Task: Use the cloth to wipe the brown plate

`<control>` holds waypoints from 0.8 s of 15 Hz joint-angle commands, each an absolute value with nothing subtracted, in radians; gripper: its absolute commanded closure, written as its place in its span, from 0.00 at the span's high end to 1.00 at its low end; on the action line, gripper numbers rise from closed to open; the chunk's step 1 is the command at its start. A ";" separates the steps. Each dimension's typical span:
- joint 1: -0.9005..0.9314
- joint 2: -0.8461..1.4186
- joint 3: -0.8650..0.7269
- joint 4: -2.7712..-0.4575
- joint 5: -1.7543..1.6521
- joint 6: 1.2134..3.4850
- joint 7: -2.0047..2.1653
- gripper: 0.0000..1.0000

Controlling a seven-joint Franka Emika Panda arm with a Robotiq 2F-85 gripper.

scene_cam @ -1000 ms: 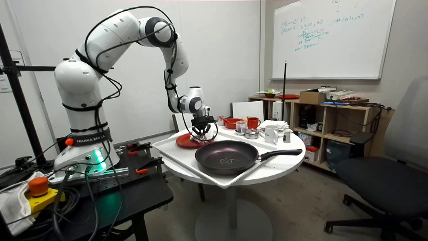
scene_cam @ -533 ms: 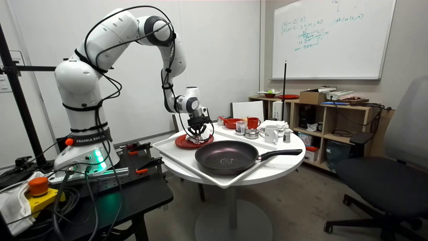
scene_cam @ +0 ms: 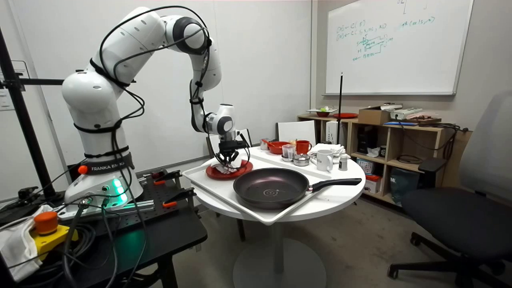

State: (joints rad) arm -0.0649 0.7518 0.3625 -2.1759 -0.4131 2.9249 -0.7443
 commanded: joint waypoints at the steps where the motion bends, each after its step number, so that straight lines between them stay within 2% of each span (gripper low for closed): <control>1: -0.141 0.764 0.441 -2.234 -0.369 2.868 -0.864 0.03; 6: -0.221 0.747 0.519 -2.295 -0.306 2.813 -0.990 0.03; 12: -0.222 0.704 0.472 -2.338 -0.270 2.848 -1.006 0.03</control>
